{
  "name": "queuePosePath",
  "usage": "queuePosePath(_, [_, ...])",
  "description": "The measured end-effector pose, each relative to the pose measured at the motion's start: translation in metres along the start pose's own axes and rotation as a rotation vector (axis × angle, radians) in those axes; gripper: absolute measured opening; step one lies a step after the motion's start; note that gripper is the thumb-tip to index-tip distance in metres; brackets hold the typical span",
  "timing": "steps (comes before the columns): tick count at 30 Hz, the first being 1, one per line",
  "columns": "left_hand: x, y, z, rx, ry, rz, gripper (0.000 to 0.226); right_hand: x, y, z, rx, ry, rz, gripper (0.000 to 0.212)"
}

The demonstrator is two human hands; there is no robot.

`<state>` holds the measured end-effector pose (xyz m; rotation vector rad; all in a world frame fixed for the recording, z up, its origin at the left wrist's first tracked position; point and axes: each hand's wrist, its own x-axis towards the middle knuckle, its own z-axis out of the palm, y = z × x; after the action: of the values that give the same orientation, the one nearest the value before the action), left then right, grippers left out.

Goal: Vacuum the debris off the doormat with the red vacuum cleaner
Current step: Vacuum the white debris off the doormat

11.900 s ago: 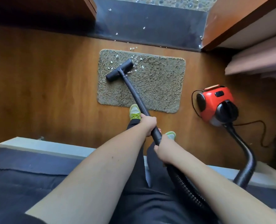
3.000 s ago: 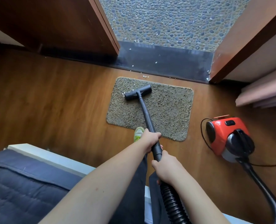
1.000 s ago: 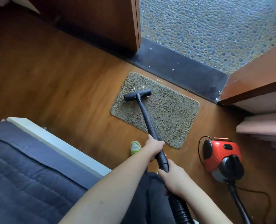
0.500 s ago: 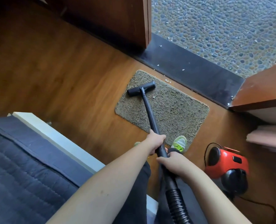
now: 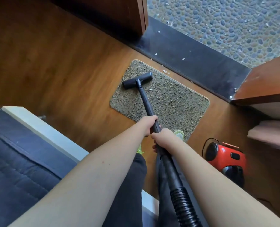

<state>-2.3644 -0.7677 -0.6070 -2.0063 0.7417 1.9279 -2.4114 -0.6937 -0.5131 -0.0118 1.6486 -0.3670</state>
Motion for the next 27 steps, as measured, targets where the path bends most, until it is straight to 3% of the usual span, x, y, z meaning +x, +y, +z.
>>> queuePosePath(4, [0.010,0.002,0.006,-0.106,0.042,0.032,0.032,0.005,0.000,0.008,-0.331,0.056,-0.023,0.045])
queuePosePath(11, [0.009,-0.013,0.028,-0.202,-0.032,0.025,0.028,-0.017,0.016,-0.021,-0.461,0.073,-0.039,0.013])
queuePosePath(18, [0.002,-0.026,0.038,-0.092,-0.039,0.090,0.038,-0.024,0.033,-0.020,-0.411,0.097,-0.040,0.022])
queuePosePath(23, [0.021,0.003,0.024,-0.060,0.012,0.122,0.033,-0.005,0.003,-0.016,-0.517,0.106,-0.070,0.023])
queuePosePath(27, [0.041,0.028,0.009,-0.026,0.057,0.120,0.038,0.013,-0.028,-0.008,-0.425,0.059,-0.056,0.023])
